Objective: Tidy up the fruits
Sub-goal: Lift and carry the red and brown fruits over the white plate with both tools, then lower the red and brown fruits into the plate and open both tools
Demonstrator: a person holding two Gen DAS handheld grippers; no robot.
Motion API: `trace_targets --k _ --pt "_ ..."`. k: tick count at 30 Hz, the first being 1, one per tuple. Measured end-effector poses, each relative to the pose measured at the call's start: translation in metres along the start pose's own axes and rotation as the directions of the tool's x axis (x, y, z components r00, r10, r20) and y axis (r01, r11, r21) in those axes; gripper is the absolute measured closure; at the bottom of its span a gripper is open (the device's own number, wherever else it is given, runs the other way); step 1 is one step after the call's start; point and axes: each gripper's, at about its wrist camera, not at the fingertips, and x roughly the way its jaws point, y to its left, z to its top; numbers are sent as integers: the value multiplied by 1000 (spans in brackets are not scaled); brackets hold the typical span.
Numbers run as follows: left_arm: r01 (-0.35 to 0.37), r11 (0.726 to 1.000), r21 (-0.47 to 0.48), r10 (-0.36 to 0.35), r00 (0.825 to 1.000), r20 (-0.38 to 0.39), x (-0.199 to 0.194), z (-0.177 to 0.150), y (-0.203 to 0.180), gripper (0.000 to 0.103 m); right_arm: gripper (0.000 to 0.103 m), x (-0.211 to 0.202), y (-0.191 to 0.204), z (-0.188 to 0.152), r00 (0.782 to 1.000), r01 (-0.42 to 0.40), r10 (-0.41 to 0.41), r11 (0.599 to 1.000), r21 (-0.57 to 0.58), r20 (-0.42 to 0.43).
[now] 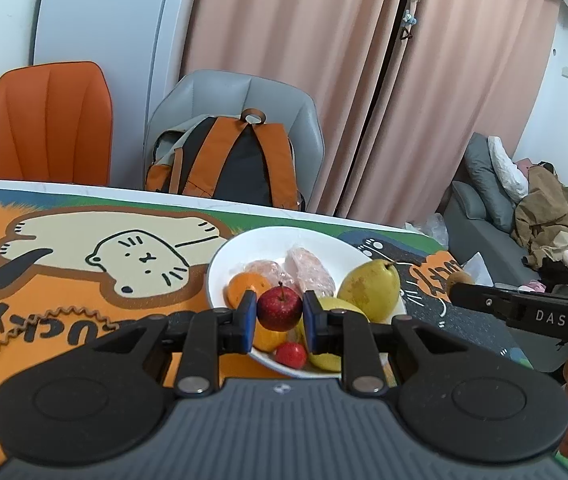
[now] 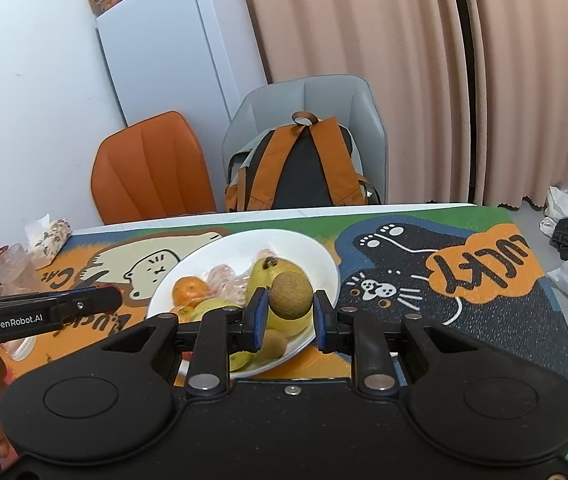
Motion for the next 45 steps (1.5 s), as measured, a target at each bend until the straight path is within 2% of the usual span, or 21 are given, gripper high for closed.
trace_targets --k 13,22,39,45 --pt "-14 1000 -9 14 999 -31 45 21 7 81 81 32 -20 23 1000 -14 14 1000 -9 -21" --pt "-1 1000 -5 1 999 -44 76 37 2 81 81 57 -39 42 994 -83 87 995 59 -64" --pt "14 1000 -15 -16 996 -83 124 45 -4 81 81 105 -31 52 982 -126 137 988 91 -129" --pt "5 999 -46 -8 997 -73 135 46 -4 81 81 117 -28 53 979 -136 149 986 99 -138"
